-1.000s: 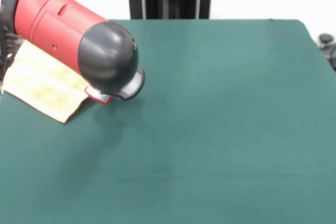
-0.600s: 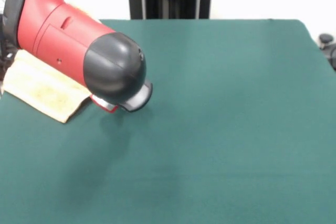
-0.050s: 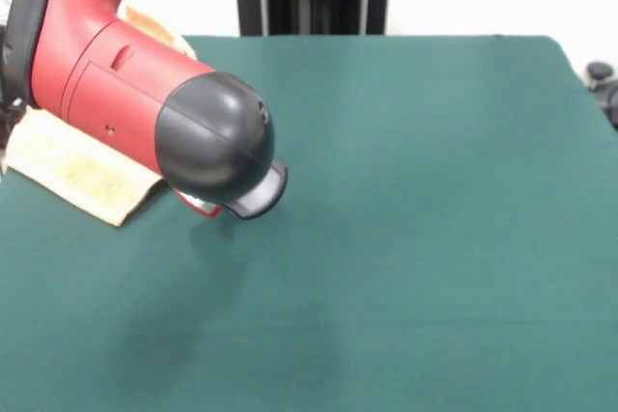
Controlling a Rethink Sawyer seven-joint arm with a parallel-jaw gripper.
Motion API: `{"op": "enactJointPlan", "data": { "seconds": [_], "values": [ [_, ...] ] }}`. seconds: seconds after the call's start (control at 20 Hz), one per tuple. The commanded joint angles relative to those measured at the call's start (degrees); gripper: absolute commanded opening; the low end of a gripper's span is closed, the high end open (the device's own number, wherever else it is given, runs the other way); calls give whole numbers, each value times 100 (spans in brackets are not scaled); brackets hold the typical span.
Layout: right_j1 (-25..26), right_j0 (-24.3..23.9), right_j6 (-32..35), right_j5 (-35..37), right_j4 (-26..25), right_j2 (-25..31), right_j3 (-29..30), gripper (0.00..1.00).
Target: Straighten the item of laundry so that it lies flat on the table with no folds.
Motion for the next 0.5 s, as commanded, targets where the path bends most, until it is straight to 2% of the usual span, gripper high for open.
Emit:
{"op": "enactJointPlan", "data": {
  "seconds": [0.05, 0.3, 0.5],
  "values": [
    [596, 283, 1567, -1141, 923, 993, -539, 0],
    [476, 324, 1345, -1349, 874, 1096, -279, 0],
    [672, 226, 1745, -1152, 1116, 948, -748, 0]
  ]
}}
